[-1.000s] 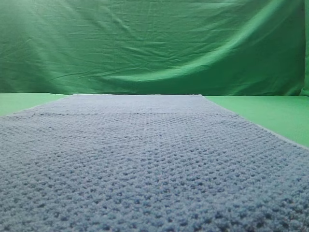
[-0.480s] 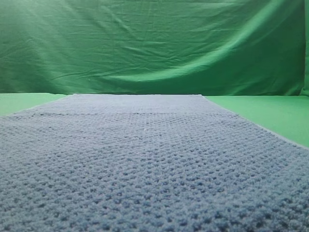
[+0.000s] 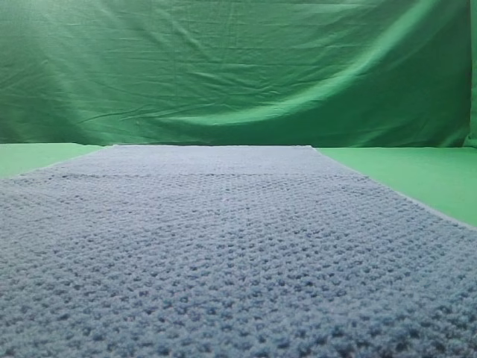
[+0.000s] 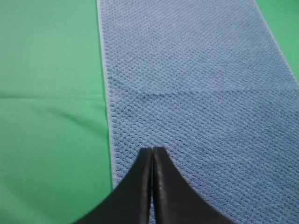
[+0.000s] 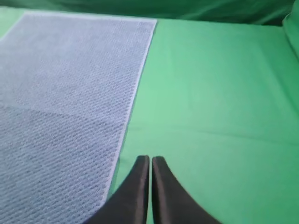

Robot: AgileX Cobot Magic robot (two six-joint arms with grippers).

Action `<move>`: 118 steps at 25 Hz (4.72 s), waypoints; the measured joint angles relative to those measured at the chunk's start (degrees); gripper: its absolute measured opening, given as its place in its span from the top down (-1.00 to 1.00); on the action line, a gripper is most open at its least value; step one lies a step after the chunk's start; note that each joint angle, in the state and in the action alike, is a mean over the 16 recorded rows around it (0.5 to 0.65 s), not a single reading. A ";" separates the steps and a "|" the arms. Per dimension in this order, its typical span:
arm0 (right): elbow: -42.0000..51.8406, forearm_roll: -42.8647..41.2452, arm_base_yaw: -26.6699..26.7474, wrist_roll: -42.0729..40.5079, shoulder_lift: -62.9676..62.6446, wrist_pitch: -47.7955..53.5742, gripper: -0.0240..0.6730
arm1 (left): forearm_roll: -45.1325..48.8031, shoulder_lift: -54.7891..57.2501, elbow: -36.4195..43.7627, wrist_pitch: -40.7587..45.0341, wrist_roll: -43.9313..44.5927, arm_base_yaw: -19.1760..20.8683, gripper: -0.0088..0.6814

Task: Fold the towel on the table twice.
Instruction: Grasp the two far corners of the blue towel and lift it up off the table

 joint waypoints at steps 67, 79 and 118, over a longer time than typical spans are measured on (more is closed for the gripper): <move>-37.69 -0.73 11.46 -0.69 68.97 2.35 -0.75 | 2.78 60.34 -28.17 -1.33 2.27 0.07 -0.80; -38.96 -1.28 11.86 -1.18 70.46 3.58 0.06 | -4.91 62.93 -29.60 3.12 10.07 0.67 0.32; -79.15 -4.73 9.90 -1.30 60.46 0.97 0.93 | -10.56 61.14 -83.27 16.51 4.18 0.60 0.97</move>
